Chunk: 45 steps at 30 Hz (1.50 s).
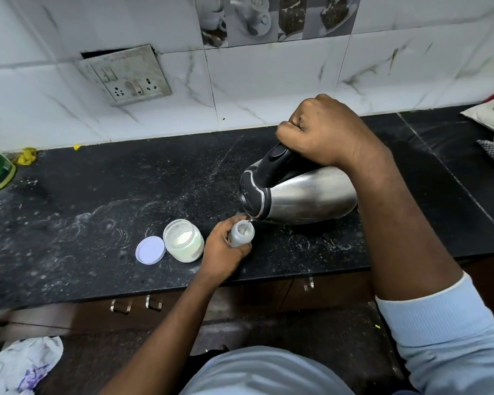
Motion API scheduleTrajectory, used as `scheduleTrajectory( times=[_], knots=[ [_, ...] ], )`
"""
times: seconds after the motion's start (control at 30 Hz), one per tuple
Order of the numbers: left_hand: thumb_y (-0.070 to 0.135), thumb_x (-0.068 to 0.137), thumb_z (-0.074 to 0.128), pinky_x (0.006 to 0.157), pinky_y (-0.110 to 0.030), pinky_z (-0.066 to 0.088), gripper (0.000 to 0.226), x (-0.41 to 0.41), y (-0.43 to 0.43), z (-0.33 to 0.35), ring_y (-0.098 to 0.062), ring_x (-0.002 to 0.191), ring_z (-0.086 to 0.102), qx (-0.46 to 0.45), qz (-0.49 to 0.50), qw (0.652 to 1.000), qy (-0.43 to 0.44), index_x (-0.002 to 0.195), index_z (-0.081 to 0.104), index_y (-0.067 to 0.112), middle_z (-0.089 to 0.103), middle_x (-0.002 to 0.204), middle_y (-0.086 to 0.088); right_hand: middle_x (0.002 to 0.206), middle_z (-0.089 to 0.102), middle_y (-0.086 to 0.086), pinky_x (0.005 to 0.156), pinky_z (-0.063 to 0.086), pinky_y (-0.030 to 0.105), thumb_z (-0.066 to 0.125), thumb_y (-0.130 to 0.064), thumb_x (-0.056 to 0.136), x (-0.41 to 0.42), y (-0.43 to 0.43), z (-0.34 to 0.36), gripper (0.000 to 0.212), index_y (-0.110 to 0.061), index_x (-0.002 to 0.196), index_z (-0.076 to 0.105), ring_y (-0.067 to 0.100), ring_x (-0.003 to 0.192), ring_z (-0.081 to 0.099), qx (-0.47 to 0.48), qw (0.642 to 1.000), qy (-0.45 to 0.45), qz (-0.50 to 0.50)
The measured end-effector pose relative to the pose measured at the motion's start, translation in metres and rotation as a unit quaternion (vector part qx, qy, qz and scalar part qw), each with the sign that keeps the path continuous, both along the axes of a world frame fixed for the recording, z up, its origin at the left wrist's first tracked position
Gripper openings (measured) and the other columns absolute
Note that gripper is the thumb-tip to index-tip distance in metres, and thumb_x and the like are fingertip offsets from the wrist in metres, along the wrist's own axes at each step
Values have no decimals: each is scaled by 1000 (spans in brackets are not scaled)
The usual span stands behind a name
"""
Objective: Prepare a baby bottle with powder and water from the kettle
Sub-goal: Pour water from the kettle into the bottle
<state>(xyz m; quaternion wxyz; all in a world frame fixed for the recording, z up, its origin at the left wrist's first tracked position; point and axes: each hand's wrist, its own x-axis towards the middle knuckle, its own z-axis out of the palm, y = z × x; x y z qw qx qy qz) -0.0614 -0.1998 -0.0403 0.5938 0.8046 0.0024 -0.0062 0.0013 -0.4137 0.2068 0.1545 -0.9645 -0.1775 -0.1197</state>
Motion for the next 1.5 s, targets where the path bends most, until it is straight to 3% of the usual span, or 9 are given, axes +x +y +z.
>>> scheduleTrajectory(
  times=[0.23,0.67,0.8,0.93,1.03,1.23,1.4,1.5],
  knots=[
    [-4,71,86,111,-38,51,76,-6,-1,6,-11,119,65,33,-2,999,4,115,61,53,66,126,7,47,23,6,50,18,35,49,-28,88,-1,2,6,47,-12,50,27,20,51,24,-2,1000,-9,4],
    [9,66,86,110,-45,51,69,-7,0,6,-15,118,66,42,2,999,11,109,61,58,67,126,5,47,21,5,50,19,33,47,-31,85,-3,2,9,44,-12,49,27,21,49,22,1,1000,-13,10],
    [2,70,88,110,-43,51,73,-6,-1,8,-13,117,66,46,2,999,11,110,61,57,67,125,5,47,22,6,50,20,33,45,-33,83,-3,1,8,44,-12,49,28,21,49,23,-5,1000,-15,11],
    [1,72,89,110,-38,51,70,-5,-3,14,-11,117,66,35,3,999,10,111,61,52,66,126,5,47,24,5,50,20,33,47,-31,86,-3,1,6,45,-11,49,29,21,49,23,-6,1000,-8,14],
    [2,73,89,105,-27,49,71,-4,-5,18,-1,113,63,40,1,999,9,108,58,55,63,122,13,47,24,5,50,19,33,50,-28,88,-1,1,6,47,-11,49,29,21,49,23,-8,1000,-4,13],
    [6,74,90,103,-28,51,64,0,-8,22,-11,116,64,46,-5,999,13,129,67,27,64,123,6,47,22,4,50,17,32,49,-28,87,1,-1,7,47,-12,48,28,22,49,22,-7,1000,-4,15],
    [5,73,90,102,-26,50,66,-1,-11,23,-12,116,63,39,2,999,4,118,61,44,61,119,15,47,21,5,50,18,32,43,-35,81,3,-3,7,42,-13,49,27,24,50,23,-9,1000,-10,19],
    [5,74,90,100,-24,50,65,0,-12,24,-10,116,64,36,0,999,5,116,61,46,61,120,15,47,21,4,50,18,32,43,-35,82,4,-4,5,43,-13,49,27,24,50,24,-9,1000,-11,21]
  ],
)
